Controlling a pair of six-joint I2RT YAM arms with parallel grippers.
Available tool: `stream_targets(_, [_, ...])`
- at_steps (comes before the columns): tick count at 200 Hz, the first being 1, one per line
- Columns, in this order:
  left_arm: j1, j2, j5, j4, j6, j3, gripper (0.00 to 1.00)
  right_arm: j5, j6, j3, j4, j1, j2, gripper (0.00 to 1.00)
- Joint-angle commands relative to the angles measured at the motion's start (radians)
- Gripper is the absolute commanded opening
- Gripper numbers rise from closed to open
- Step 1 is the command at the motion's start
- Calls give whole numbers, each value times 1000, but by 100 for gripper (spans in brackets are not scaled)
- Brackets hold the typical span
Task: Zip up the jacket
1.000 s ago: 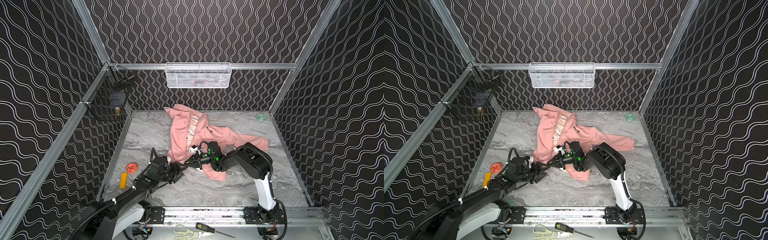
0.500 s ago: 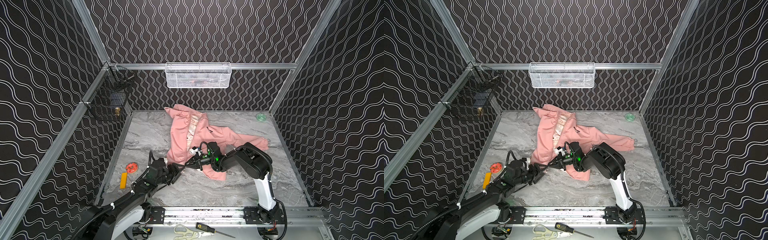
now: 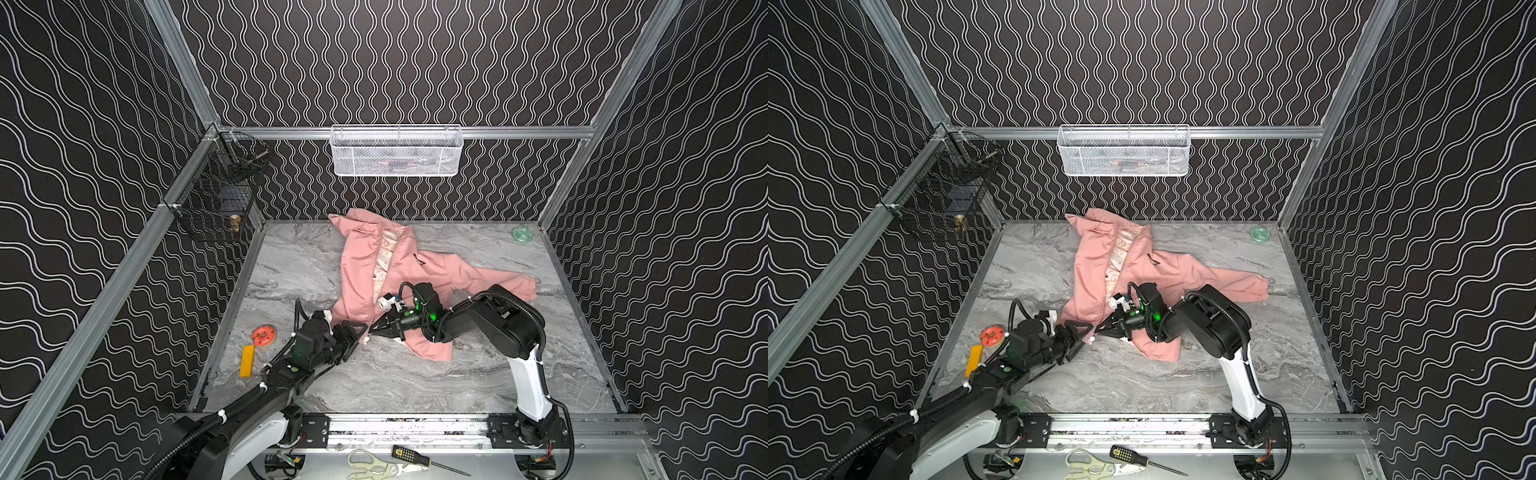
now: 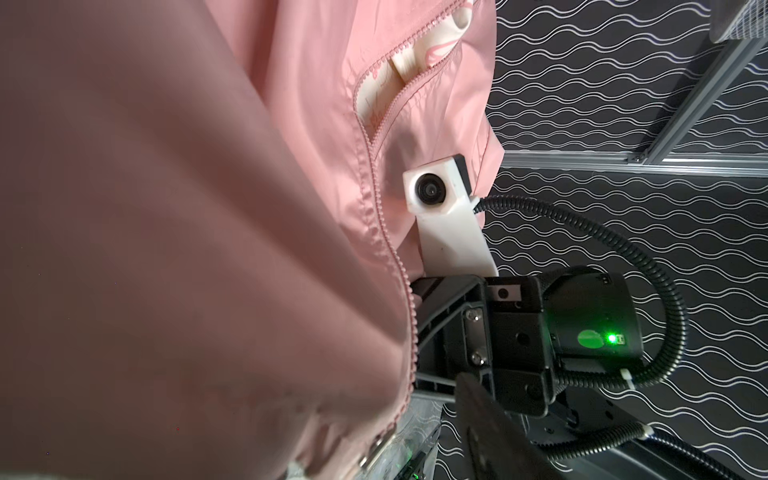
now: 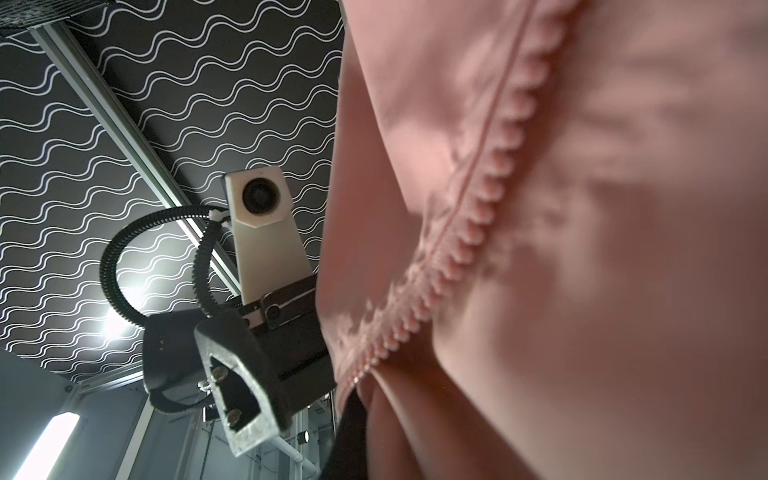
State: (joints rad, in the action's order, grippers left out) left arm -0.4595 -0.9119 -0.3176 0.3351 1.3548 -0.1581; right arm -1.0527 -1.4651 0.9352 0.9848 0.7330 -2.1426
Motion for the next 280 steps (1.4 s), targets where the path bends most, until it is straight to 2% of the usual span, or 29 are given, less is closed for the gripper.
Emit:
stream_targets(1, [-2,3,29,21,-2,20,65,-4,6,1,9,1,9,0])
stream_targets(68, [-1,-32,17,110,-16,25,62,-4,62,-2,-78,-7,36,0])
stream_targets(145, [0,40,3,111,-16,48,45,-4,74,-18,-87,-22,44,0])
stream_targets(166, [-1,9,-28,165,-16,54,42,-6,74,-19,-86,-24,43,0])
stream_targets(192, [-1,-45,-65,242,-17,49,34,-10,72,-22,-81,-27,41,0])
stream_targets(280, [-2,-126,-139,338,-29,26,19,-18,72,-45,-67,-49,53,0])
